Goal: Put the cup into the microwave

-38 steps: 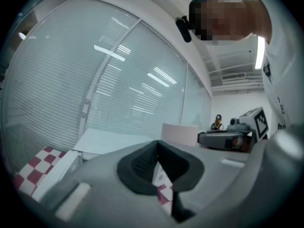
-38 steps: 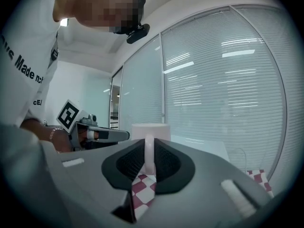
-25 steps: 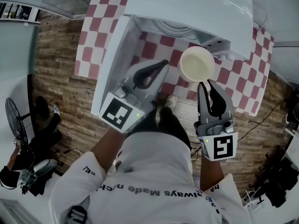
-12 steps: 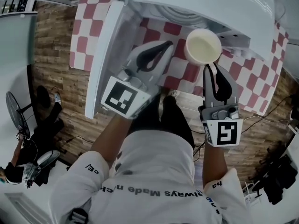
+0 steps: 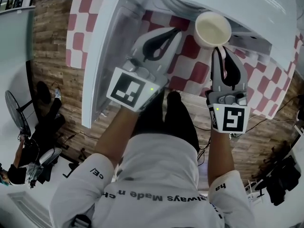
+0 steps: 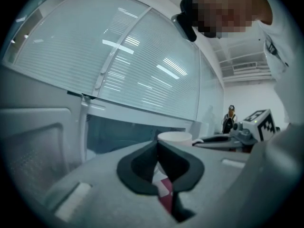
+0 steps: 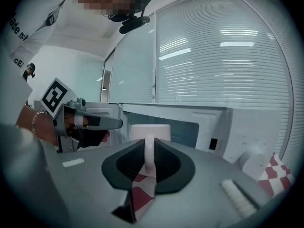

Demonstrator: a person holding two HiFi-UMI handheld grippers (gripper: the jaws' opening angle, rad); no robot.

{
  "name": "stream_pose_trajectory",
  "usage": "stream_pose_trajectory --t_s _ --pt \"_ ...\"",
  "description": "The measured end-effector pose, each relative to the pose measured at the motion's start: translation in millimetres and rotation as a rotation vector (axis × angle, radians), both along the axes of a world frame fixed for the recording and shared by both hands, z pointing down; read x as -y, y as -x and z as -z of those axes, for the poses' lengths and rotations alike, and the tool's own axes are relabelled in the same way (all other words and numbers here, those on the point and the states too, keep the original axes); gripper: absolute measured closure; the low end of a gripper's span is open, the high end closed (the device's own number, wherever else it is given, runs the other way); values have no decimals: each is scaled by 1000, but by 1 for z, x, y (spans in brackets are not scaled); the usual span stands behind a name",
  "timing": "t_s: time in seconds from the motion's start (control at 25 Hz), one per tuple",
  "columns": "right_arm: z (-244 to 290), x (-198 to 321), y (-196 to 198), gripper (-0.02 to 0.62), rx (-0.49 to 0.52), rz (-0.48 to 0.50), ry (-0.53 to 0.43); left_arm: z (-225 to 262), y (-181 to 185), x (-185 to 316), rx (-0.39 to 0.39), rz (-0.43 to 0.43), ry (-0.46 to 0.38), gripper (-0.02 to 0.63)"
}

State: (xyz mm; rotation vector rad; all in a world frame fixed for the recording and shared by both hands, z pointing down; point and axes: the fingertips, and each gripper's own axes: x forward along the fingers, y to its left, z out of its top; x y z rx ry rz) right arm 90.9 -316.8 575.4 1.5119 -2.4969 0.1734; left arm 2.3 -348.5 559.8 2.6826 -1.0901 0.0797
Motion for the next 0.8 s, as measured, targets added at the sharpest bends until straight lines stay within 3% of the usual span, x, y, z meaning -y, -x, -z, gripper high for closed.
stream_pose_trajectory --t_s 0.8 --pt "-44 91 8 554 16 -84 -77 -55 -5 67 97 19 -59 603"
